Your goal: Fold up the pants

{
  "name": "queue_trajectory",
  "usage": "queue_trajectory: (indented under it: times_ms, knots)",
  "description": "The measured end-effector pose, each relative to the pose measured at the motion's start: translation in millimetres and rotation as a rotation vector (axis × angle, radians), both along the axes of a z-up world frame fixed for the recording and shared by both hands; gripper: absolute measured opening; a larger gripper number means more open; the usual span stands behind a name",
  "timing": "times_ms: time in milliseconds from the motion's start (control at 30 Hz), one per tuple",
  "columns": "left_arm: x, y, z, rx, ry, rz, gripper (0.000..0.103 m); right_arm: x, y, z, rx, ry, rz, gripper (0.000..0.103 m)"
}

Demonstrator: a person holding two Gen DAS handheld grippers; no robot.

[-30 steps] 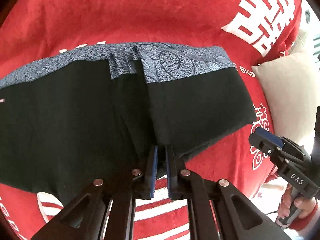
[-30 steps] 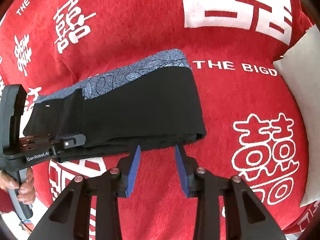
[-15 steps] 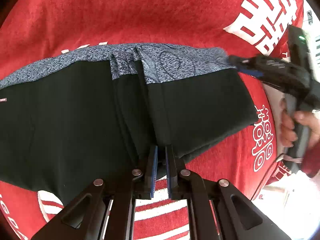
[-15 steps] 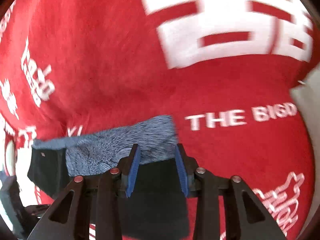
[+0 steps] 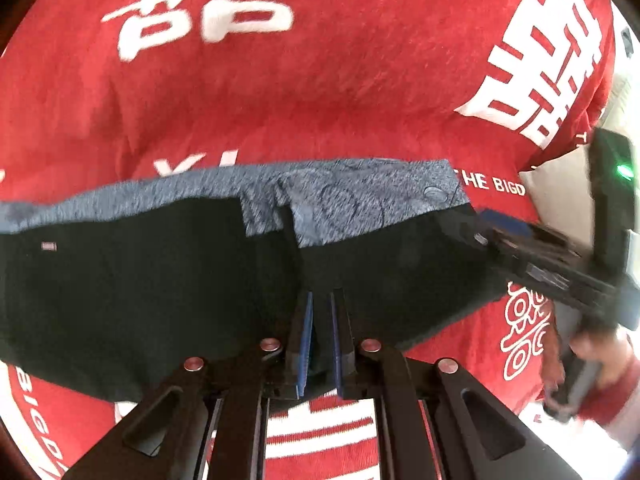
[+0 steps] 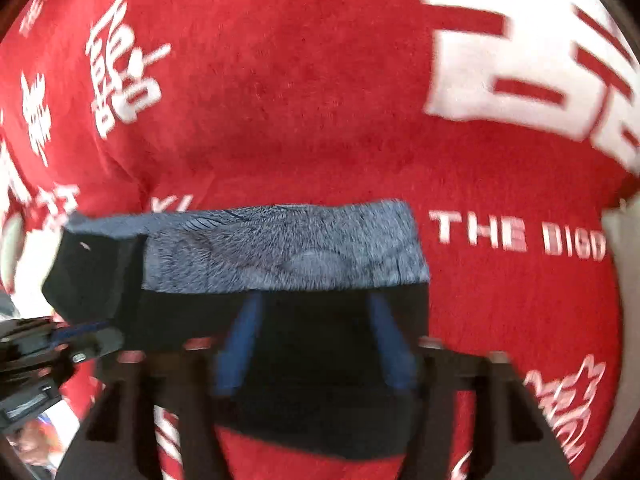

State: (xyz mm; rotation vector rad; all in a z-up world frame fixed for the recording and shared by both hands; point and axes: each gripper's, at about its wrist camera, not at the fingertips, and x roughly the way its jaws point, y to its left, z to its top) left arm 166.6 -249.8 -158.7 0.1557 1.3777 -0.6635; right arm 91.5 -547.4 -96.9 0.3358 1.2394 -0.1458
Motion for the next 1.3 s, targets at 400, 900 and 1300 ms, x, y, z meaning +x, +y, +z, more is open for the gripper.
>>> queue_trajectory:
  times_ms: [400,900,1300]
  knots:
    - [-14,-36,-23,0.135,-0.055,0.034,0.082,-45,-14,5,-0.119,0.116,-0.137,0.081]
    - [-7,-17,-46,0.200,0.022,0.105,0.084,-30,-15,-2,0.270,0.015,-0.202,0.081]
    - [-7,-4,-52,0.200,0.030,0.117,0.090,-26,-9,-19,0.272,0.022,-0.191,0.089]
